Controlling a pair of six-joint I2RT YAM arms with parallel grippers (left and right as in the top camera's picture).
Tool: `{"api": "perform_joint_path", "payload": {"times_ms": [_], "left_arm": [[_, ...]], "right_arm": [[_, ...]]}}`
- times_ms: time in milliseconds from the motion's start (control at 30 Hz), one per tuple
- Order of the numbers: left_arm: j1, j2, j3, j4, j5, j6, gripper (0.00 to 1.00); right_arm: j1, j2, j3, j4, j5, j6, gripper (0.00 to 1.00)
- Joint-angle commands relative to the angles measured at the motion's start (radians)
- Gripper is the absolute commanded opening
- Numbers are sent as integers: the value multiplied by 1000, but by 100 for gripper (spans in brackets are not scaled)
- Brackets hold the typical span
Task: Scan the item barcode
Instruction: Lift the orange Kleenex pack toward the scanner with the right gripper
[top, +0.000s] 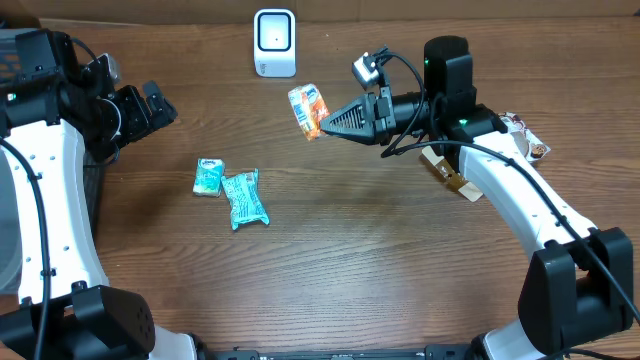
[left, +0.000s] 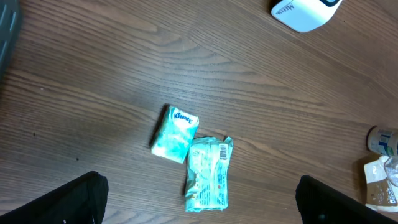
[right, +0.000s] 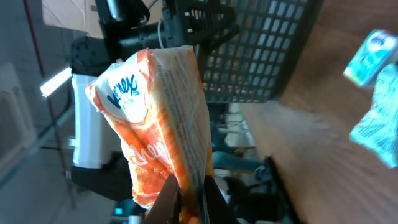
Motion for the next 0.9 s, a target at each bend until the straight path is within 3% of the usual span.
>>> {"api": "perform_joint_path", "payload": {"times_ms": [0,133,300,633,767,867], "left_arm": [[-7,3,2,1,-2,13,100],[-7,3,2,0,-2,13,100],[-7,3,2,1,-2,13,100],[-7,3,2,1,-2,13,99],[-7,3,2,0,-2,13,100],[-7,3,2,1,-2,13,99]], "right_arm": [[-1,-25,14,42,-50,190,4],[-1,-25,14,88,-51,274,4],[-1,-25,14,107,-50,270,4],[19,-25,14,90,-51,94,4],[43,-25,14,-71,29,-55,4],[78,-25,14,-279,215,-197,4]]}}
